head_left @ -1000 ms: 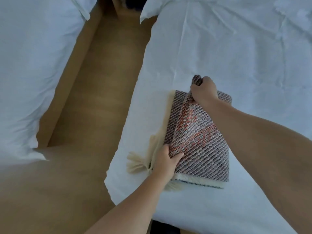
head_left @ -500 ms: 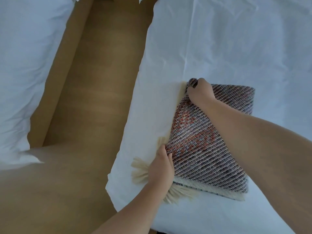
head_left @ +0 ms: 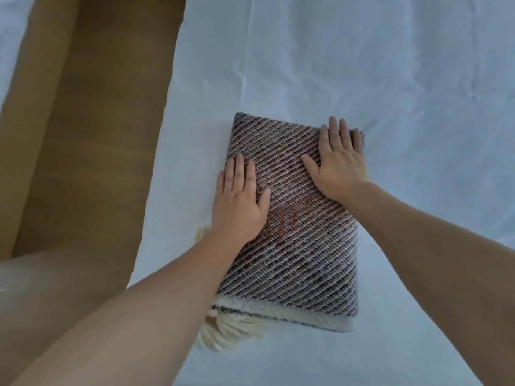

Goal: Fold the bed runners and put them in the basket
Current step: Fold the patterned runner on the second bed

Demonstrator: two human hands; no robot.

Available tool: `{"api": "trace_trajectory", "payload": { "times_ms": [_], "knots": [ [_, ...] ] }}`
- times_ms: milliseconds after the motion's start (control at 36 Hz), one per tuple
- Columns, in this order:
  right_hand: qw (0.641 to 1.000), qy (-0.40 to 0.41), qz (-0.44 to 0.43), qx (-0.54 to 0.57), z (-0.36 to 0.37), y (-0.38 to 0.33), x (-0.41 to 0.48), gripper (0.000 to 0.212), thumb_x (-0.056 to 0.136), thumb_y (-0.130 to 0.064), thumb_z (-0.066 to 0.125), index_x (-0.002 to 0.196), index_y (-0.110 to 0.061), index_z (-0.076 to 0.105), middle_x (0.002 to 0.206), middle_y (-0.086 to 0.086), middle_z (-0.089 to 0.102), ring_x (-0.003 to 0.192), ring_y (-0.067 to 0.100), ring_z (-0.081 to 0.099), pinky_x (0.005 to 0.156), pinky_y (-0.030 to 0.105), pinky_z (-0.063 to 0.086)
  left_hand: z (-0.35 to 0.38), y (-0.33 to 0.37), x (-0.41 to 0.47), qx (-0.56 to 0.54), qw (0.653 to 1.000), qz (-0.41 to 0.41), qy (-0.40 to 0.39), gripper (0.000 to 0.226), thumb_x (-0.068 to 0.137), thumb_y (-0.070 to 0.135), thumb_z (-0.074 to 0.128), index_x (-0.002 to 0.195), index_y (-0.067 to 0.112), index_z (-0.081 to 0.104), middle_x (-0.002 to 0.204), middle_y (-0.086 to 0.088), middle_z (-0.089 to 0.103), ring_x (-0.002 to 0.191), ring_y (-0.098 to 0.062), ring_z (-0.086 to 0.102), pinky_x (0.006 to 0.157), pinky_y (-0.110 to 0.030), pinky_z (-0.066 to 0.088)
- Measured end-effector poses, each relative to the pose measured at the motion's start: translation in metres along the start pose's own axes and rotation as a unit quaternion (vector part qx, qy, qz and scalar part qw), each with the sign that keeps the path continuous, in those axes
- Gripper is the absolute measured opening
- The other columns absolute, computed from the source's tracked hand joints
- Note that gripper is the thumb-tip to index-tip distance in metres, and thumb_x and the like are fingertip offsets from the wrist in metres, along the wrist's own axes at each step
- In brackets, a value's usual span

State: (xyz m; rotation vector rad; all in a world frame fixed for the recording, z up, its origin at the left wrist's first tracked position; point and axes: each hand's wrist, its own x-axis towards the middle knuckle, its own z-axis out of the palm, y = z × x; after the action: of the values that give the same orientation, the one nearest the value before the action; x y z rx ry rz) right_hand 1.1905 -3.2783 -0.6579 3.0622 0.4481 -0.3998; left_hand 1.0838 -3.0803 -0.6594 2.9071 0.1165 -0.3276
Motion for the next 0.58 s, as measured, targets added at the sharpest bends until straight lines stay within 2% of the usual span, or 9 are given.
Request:
{"api": "trace_trajectory", "payload": {
  "times_ms": [167,306,417,584],
  "knots": [
    [0.997,-0.009,0.059,0.040,0.002,0.024,-0.004,0.087,0.090,-0.065,0.004,0.151,-0.003,-0.001,0.159,0.016,-0.009,0.146,0.030,-0.012,0.117,0.045,-0.009,0.002,0.004,0.037,0.026,1.000,0.002,0.002,0.073,0.092,0.058,0.005,0.150,0.014,-0.001,0.158,-0.011,-0.003,0.144,-0.021,-0.007,0.115,-0.037,-0.009],
    [0.994,0.017,0.062,0.083,0.006,-0.014,-0.031,0.088,0.090,-0.064,0.009,0.150,0.001,0.003,0.159,0.020,-0.002,0.146,0.032,-0.008,0.118,0.046,-0.006,0.004,0.005,0.042,0.025,1.000,-0.004,-0.008,0.075,0.090,0.060,0.004,0.150,0.015,-0.003,0.158,-0.011,-0.004,0.144,-0.022,-0.007,0.116,-0.038,-0.008],
    [0.995,0.016,0.046,0.084,0.020,-0.038,-0.075,0.084,0.093,-0.063,0.006,0.150,-0.001,0.000,0.159,0.017,-0.004,0.146,0.029,-0.010,0.118,0.045,-0.006,0.004,0.003,0.042,0.026,1.000,0.005,-0.004,0.075,0.091,0.059,0.006,0.150,0.014,-0.002,0.158,-0.012,-0.004,0.144,-0.023,-0.007,0.116,-0.039,-0.007],
    [0.994,0.015,0.076,0.082,0.037,-0.056,-0.133,0.079,0.096,-0.061,0.006,0.150,-0.003,0.004,0.159,0.015,0.000,0.146,0.027,-0.008,0.117,0.044,-0.007,0.004,0.002,0.036,0.032,0.999,0.021,-0.005,0.076,0.091,0.059,0.007,0.150,0.011,-0.002,0.158,-0.014,-0.004,0.144,-0.024,-0.008,0.116,-0.041,-0.006]
  ]
}}
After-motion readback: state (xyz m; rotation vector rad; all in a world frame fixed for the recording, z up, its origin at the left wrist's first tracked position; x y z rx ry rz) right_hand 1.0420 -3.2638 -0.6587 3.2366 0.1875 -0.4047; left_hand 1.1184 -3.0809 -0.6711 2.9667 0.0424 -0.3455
